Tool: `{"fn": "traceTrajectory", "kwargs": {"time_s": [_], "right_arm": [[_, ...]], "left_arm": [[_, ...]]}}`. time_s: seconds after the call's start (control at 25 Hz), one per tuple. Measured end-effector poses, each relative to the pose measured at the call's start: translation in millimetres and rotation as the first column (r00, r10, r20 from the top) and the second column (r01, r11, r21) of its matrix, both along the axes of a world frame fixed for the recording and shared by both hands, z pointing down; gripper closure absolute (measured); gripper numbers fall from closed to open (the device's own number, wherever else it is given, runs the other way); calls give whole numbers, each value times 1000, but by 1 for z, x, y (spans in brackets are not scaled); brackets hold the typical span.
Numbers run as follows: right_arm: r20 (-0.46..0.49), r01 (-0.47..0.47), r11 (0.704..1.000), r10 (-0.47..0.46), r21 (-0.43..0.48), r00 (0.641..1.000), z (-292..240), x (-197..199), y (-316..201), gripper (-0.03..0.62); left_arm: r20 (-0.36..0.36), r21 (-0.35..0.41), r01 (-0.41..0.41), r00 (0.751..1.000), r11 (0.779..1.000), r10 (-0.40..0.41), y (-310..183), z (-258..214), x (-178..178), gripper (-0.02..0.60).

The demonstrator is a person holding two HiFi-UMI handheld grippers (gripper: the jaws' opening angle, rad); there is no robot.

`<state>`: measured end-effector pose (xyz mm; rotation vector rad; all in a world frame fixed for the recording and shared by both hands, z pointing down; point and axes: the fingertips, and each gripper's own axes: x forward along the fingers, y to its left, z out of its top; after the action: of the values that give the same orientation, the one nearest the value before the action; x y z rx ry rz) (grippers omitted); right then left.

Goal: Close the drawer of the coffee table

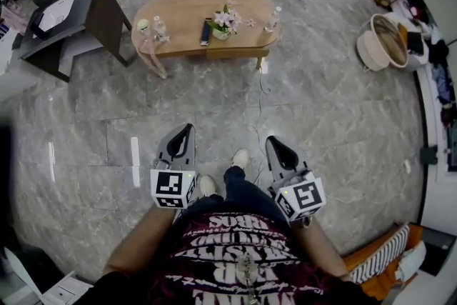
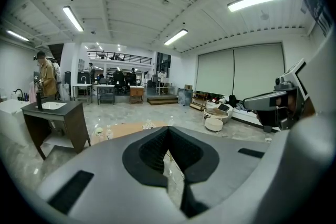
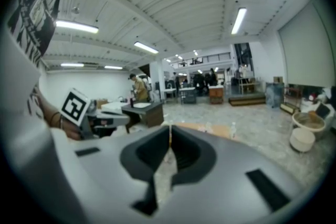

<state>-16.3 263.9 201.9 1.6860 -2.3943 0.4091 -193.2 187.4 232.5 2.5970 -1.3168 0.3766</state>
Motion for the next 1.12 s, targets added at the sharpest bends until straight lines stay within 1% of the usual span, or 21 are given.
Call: {"fn": "traceTrajectory", "kwargs": {"time_s": [0.28, 0.44, 0.56, 0.72, 0.88, 1.12], "right_arm": [[30, 23, 999, -24, 30, 999, -9, 51, -55, 559], [46, 38, 998, -40, 44, 998, -14, 80, -78, 559], [44, 60, 997, -62, 48, 997, -10, 95, -91, 559], [62, 72, 997, -74, 40, 995, -5, 100, -102, 559], [74, 103, 993, -107, 55, 992, -7, 95, -111, 559], [110, 84, 996, -88, 33, 990, 6, 105, -120, 559]], "left_arm": [[30, 22, 42, 999, 999, -42, -55, -11, 42, 558], [23, 42, 82, 996, 996, -83, -75, -20, 62, 558], [25, 61, 105, 994, 993, -107, -82, -22, 72, 558], [49, 44, 123, 991, 991, -125, -83, -15, 74, 558], [68, 56, 153, 985, 987, -156, -90, -22, 66, 558], [101, 53, 158, 981, 986, -163, -87, -18, 64, 558]]}}
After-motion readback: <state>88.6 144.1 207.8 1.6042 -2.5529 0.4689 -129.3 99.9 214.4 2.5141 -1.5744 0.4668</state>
